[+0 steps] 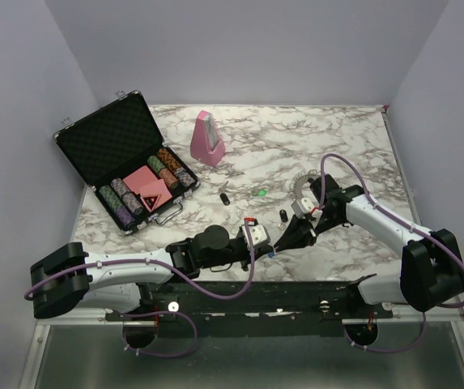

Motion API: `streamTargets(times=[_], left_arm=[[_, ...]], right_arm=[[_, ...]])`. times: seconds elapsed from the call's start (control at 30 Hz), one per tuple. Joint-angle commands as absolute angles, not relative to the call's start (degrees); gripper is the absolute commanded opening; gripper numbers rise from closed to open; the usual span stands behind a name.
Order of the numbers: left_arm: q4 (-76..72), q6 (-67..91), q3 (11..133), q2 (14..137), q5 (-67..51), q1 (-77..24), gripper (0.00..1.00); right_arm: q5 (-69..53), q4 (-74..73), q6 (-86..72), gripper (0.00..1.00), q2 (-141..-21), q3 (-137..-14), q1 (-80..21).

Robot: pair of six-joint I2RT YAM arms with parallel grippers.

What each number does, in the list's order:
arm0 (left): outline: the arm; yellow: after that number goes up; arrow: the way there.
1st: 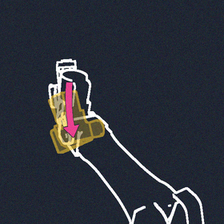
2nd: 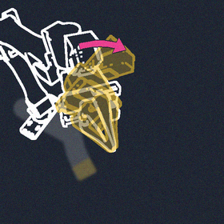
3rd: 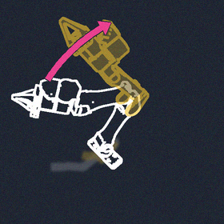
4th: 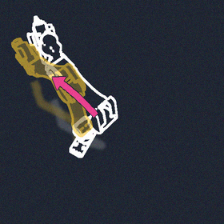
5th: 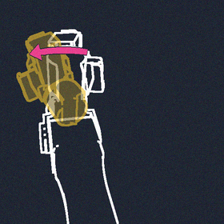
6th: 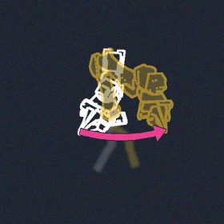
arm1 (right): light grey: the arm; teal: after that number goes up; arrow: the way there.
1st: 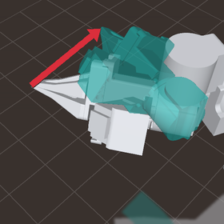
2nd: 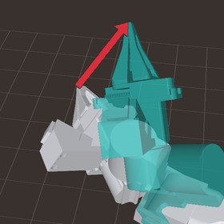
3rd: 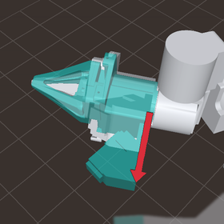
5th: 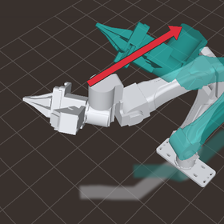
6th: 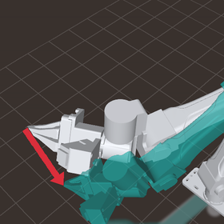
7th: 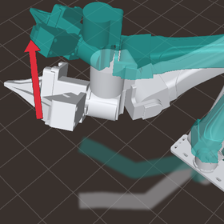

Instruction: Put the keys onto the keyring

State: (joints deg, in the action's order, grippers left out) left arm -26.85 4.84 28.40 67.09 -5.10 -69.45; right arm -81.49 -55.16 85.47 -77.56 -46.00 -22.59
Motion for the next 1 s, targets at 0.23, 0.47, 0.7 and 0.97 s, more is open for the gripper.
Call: streamTargets(times=[0.23,0.47,0.7,0.97], left_arm=[[-28.12,5.8,29.88,67.24,-4.22,-69.61,0.0],[-27.95,5.89,29.79,67.24,-4.04,-69.61,0.0],[-28.04,6.06,29.88,67.24,-4.13,-69.52,0.0],[-27.86,6.24,30.06,67.41,-4.31,-69.52,0.0]], right_arm=[[-80.68,-53.88,84.55,0.19,-77.26,-45.35,-23.2],[-80.25,-53.0,83.67,0.17,-77.25,-45.35,-23.38],[-80.24,-52.82,83.41,0.18,-77.26,-45.44,-23.38],[-80.59,-53.52,83.41,0.0,-77.26,-46.23,-23.47]])
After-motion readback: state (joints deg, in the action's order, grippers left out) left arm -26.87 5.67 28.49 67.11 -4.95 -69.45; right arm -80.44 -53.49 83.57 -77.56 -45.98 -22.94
